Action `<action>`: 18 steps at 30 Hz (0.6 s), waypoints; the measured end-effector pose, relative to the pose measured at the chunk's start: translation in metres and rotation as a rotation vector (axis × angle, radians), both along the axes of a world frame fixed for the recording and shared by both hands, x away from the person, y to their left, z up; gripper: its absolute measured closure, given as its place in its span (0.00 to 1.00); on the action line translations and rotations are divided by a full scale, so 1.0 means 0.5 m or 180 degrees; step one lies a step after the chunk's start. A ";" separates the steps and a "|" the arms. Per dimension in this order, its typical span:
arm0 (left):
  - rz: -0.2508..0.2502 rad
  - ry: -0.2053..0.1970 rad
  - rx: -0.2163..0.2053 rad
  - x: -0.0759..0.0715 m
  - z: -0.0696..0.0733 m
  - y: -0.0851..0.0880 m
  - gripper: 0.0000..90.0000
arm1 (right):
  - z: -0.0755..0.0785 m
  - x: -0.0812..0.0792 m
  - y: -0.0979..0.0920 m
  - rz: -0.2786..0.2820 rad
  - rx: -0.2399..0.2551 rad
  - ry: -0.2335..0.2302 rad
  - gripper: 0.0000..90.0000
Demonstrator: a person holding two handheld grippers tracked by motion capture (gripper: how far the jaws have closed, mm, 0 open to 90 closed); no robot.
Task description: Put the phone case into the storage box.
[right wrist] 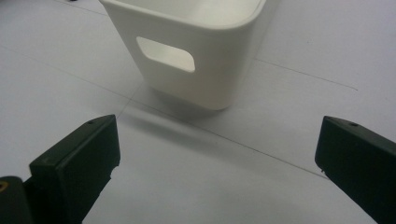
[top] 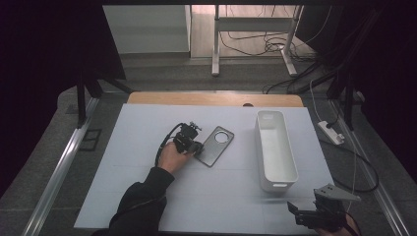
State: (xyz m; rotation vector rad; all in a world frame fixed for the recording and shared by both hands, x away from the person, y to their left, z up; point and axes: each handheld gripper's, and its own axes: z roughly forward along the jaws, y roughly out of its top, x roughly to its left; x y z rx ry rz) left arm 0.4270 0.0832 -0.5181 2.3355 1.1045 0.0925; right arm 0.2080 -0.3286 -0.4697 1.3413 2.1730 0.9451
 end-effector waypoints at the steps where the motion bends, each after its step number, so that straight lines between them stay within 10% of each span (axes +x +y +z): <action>1: 0.0000 0.0000 0.0000 0.000 0.000 0.000 0.94 | 0.000 0.000 0.000 0.0000 0.0000 0.0000 0.00; 18: 0.0031 -0.0190 -0.0216 -0.017 0.000 0.016 0.99 | 0.000 0.000 -0.001 -0.0002 0.0011 0.0000 0.00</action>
